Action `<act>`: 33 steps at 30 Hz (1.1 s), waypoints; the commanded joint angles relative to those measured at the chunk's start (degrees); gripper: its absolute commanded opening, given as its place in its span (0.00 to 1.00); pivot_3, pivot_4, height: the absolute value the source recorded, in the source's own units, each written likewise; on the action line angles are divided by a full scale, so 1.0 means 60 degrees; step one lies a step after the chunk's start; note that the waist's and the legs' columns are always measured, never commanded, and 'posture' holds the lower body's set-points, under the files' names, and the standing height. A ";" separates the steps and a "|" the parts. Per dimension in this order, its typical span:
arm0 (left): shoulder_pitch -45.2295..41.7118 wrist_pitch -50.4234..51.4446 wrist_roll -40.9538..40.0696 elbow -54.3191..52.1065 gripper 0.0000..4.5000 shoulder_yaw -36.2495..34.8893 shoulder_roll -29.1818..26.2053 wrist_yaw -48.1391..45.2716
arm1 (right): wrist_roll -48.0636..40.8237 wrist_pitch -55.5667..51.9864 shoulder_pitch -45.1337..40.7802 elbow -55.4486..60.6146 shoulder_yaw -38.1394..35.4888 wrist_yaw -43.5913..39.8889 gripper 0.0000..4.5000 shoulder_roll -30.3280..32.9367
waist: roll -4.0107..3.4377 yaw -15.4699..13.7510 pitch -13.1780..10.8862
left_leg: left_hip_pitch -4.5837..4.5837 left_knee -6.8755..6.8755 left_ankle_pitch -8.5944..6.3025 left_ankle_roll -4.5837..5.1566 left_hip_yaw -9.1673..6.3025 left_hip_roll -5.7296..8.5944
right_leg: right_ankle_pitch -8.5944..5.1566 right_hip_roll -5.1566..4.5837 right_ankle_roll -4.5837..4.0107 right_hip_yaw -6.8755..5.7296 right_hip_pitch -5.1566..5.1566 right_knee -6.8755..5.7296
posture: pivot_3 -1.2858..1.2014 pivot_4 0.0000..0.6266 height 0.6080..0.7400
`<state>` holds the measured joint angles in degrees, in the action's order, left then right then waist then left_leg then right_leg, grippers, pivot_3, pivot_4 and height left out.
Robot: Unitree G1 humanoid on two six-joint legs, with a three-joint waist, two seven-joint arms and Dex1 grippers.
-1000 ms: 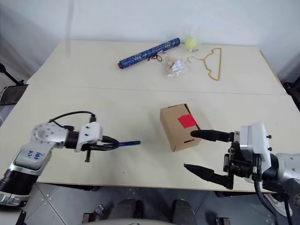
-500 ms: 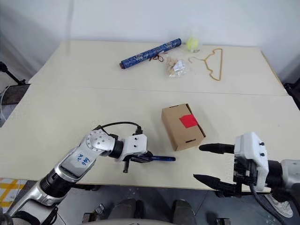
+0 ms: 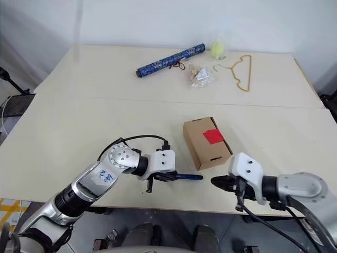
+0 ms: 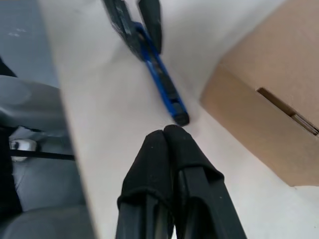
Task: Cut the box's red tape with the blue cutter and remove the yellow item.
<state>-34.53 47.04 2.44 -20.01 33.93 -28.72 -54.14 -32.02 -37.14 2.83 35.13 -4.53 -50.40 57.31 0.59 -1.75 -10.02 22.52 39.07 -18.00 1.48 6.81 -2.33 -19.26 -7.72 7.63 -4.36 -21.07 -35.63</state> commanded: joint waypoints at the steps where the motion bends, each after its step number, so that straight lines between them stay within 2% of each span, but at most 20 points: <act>1: 0.0079 0.0183 0.0085 -0.0149 0.09 0.0509 0.0155 0.0137 | 0.0418 -0.0339 -0.0591 -0.0267 0.0738 0.0191 0.01 -0.0164 | 0.0001 0.0005 0.0000 | 0.0000 0.0000 -0.0001 0.0001 -0.0001 0.0000 | 0.0000 0.0000 0.0000 -0.0001 0.0000 -0.0001 | 0.52 0.24 1.00; 12: -0.0062 0.0026 0.0255 -0.0124 0.09 0.0907 0.0271 0.0297 | 0.1116 -0.0933 -0.1889 -0.1066 0.1886 0.0297 0.01 -0.0602 | 0.0000 0.0008 0.0000 | 0.0006 0.0000 0.0000 0.0015 -0.0009 0.0024 | 0.0003 -0.0020 0.0005 -0.0006 0.0001 -0.0003 | 0.52 0.24 1.00; 26: -0.0143 0.0149 0.0357 -0.0077 0.09 0.0994 0.0443 0.0265 | 0.1236 -0.1146 -0.2133 -0.0673 0.2692 -0.0077 0.01 -0.1034 | 0.0006 0.0054 0.0004 | -0.0005 -0.0002 -0.0001 0.0042 -0.0014 0.0063 | 0.0011 -0.0066 0.0020 -0.0022 0.0020 -0.0001 | 0.52 0.24 1.00; 33: -0.0206 0.0215 0.0366 -0.0065 0.09 0.0970 0.0514 0.0258 | 0.1491 -0.1266 -0.2600 -0.0748 0.3305 0.0151 0.01 -0.1721 | 0.0006 0.0048 0.0004 | -0.0009 -0.0005 -0.0007 0.0055 -0.0027 0.0091 | 0.0011 -0.0099 0.0021 -0.0040 0.0035 0.0003 | 0.52 0.24 1.00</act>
<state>-35.89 47.93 4.74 -20.56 37.50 -26.44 -52.58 -23.15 -43.93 -12.78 29.86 13.24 -49.40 47.83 0.62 -1.47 -10.00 22.47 39.04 -18.04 1.83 6.65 -1.76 -19.19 -8.34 7.76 -4.61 -20.86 -35.61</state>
